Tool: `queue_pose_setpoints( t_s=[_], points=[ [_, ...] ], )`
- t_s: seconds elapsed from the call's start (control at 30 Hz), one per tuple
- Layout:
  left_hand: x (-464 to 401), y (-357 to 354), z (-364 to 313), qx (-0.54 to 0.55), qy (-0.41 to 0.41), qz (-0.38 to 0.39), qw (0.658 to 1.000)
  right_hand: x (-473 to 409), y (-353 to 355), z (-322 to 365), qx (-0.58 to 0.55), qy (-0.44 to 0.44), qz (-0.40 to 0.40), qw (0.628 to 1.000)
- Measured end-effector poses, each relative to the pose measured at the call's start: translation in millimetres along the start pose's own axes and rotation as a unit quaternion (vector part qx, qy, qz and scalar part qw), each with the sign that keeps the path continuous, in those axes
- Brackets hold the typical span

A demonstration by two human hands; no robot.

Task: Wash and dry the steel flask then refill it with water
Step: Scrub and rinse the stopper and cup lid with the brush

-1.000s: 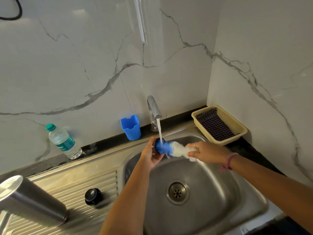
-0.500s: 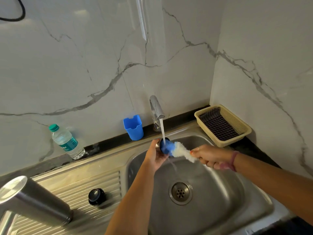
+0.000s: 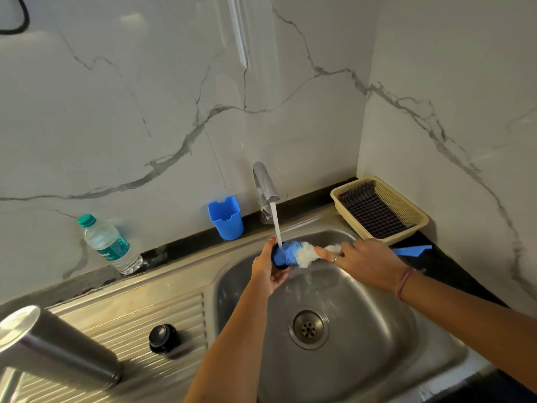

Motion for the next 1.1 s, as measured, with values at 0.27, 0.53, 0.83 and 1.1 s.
queue_pose_setpoints(
  t_s=[0.27,0.53,0.83,1.1],
  points=[
    [1.3,0.6,6.3,0.172,-0.047,0.094,0.979,-14.8,1.7,9.8,-0.448,-0.192,0.081,0.87],
    [0.6,-2.2,4.6,0.216,-0.063,0.113,0.968,-5.4,-4.6,0.3,-0.744,-0.328,0.234,0.534],
    [-0.8,-5.2,4.2,0.156,-0.032,0.03,0.987,4.2,1.6,-0.9,-0.009,0.084,-0.031,0.996],
    [-4.3,-7.1,1.9,0.136,-0.024,0.041,0.99,-4.5,1.7,-1.8,-0.216,-0.105,-0.003,0.971]
  ],
)
Point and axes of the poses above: each hand's wrist, its own x-axis away from the middle knuckle, its own y-axis out of the back of the hand, z = x × y, the point moved 3 cm from there along -x, towards the middle knuckle, and after that the axes turned 8 degrees about -x, right-handed, at the moved point
